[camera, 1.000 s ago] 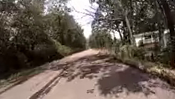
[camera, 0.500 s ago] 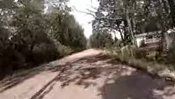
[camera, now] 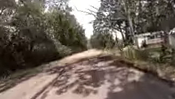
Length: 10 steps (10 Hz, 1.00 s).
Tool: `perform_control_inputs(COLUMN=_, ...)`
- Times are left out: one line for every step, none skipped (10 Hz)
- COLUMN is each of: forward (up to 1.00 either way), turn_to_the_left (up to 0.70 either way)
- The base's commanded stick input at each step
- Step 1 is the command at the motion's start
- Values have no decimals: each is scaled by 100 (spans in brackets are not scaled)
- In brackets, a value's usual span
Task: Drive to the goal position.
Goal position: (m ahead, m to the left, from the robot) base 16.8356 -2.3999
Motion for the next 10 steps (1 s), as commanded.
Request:
perform_control_inputs(forward=70, turn_to_the_left=0)
perform_control_inputs(forward=70, turn_to_the_left=0)
perform_control_inputs(forward=70, turn_to_the_left=0)
perform_control_inputs(forward=70, turn_to_the_left=0)
perform_control_inputs(forward=70, turn_to_the_left=0)
perform_control_inputs(forward=70, turn_to_the_left=0)
perform_control_inputs(forward=70, turn_to_the_left=0)
perform_control_inputs(forward=70, turn_to_the_left=0)
perform_control_inputs(forward=70, turn_to_the_left=0)
perform_control_inputs(forward=70, turn_to_the_left=0)
